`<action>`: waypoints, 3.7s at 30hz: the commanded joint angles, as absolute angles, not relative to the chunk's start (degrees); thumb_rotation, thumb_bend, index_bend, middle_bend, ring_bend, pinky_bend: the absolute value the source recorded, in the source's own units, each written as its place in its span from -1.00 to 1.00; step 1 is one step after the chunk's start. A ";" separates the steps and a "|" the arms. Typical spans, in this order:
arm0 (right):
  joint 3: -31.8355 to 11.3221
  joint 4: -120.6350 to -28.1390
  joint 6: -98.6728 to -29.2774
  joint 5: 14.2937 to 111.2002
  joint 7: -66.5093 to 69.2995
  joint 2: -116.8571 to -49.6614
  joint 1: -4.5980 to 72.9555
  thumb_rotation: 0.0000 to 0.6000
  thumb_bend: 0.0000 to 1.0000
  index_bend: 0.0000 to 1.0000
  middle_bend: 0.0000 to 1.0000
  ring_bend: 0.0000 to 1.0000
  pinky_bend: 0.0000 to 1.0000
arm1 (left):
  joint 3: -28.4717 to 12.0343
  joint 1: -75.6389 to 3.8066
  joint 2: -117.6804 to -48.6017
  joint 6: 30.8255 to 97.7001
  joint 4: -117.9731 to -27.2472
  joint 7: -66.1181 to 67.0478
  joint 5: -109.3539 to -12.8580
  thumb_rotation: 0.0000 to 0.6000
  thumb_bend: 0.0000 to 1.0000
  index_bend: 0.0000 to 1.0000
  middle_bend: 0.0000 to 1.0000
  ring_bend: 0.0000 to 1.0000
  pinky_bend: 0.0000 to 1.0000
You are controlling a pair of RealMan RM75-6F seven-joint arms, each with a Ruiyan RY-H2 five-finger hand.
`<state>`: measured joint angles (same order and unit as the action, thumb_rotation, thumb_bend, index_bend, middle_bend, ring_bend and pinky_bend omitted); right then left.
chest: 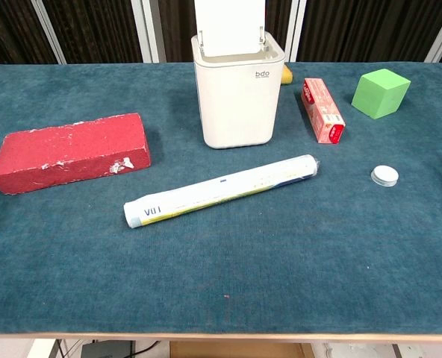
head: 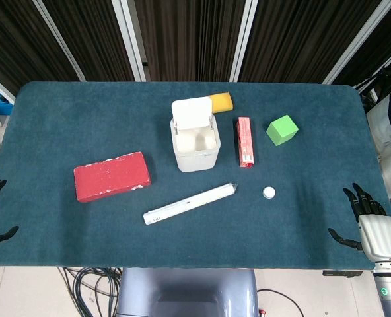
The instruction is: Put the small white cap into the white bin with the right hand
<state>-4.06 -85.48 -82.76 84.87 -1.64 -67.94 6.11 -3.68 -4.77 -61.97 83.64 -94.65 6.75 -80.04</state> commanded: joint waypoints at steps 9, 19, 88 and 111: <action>-4.19 -85.19 -82.70 84.60 -0.97 -67.75 6.07 1.00 -0.79 -1.00 -0.89 -0.79 -0.53 | -3.56 -4.69 -62.04 83.92 -94.86 7.06 -80.38 1.00 -0.66 -0.76 -0.68 -0.95 -0.90; -3.86 -85.05 -82.30 85.09 -0.38 -67.62 6.24 1.00 -0.79 -1.00 -0.89 -0.79 -0.52 | -3.45 -4.71 -62.10 83.71 -94.98 7.56 -80.26 1.00 -0.66 -0.76 -0.68 -0.95 -0.90; -6.94 -62.23 -37.48 71.57 3.52 -84.60 39.01 1.00 -0.76 -0.11 -0.89 -0.79 -0.52 | -3.73 -4.42 -61.80 83.96 -95.26 7.35 -79.72 1.00 -0.66 -0.76 -0.68 -0.95 -0.92; -9.90 -66.90 -46.28 75.01 6.69 -80.31 38.56 1.00 -0.52 0.16 -0.87 -0.79 -0.51 | -3.65 -4.40 -61.52 83.76 -95.49 7.36 -79.64 1.00 -0.66 -0.75 -0.68 -0.95 -0.93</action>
<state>-8.80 -64.69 -44.39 74.24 5.61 -82.18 38.75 -3.65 -4.40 -61.52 83.76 -95.48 7.36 -79.64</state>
